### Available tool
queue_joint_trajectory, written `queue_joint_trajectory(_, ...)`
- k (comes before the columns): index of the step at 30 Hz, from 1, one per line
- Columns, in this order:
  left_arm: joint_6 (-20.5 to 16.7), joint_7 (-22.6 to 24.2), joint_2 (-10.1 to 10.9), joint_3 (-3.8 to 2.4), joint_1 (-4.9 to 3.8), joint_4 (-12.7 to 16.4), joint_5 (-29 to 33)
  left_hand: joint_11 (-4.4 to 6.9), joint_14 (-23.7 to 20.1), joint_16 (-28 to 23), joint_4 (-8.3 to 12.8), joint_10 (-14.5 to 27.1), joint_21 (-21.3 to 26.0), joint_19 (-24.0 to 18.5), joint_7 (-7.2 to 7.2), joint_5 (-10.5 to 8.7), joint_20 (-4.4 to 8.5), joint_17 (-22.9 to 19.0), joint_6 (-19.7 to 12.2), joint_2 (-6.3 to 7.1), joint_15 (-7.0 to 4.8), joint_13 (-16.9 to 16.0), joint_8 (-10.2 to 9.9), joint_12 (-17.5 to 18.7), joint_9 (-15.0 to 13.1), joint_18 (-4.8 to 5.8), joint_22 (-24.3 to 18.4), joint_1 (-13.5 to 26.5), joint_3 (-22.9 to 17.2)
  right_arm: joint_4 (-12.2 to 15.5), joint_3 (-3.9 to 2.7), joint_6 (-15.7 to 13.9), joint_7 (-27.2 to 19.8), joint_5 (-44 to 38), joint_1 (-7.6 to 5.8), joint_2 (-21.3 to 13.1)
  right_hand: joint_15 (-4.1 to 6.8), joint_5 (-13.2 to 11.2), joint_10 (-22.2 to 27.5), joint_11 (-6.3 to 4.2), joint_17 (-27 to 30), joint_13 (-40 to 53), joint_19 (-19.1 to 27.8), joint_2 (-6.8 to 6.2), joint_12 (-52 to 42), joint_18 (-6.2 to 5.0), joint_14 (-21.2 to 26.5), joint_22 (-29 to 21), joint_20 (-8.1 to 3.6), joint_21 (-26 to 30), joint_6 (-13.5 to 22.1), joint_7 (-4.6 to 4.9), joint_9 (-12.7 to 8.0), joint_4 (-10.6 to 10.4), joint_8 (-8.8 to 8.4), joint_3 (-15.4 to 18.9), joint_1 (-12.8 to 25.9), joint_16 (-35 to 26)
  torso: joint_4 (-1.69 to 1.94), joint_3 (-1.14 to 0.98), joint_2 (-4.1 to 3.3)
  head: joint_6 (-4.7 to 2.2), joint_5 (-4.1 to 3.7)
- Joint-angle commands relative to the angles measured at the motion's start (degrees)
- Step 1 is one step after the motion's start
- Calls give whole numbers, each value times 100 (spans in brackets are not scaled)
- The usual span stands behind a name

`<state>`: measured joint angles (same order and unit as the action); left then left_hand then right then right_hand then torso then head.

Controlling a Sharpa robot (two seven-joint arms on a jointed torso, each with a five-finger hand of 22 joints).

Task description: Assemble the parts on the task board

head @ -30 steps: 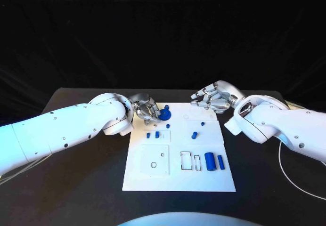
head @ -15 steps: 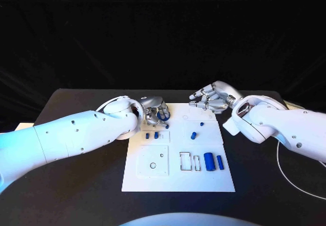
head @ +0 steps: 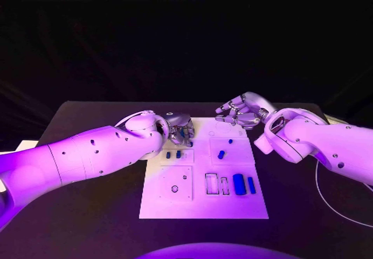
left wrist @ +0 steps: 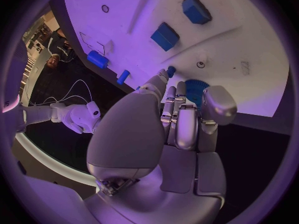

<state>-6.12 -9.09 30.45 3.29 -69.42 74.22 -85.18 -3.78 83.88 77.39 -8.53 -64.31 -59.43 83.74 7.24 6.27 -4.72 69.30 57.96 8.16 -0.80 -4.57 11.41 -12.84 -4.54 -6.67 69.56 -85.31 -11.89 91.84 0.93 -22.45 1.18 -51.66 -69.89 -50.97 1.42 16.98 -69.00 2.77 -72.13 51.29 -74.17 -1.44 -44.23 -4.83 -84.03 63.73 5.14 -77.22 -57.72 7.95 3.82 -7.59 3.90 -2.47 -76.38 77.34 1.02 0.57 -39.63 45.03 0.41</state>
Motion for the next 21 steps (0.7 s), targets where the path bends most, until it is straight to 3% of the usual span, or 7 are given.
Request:
queue_joint_trajectory(1,251,-72,-55,-4,2,-39,-197,6,185,20,0,-80,-88,128,-11,-1,16,-4,56,2,-26,11,-45,30,8,122,67,-11,-66,1,0,80,-37,-20,3,8,-6,30,39,7,6,-6,37,35,-20,-84,-226,-4,-20,21,-17,0,4,-30,15,-7,13,-22,2,3,4,1,-9)
queue_joint_trajectory(21,419,-108,-317,-1,31,-305,-252,39,190,-43,33,-238,-419,177,-33,1,50,-175,196,-17,-61,39,-109,105,16,170,320,-69,-235,10,0,86,-44,-20,3,23,-5,36,36,6,7,-3,38,40,-29,-85,-226,-8,-21,23,-19,0,4,-32,16,-11,5,-24,-2,-4,-2,2,-58)
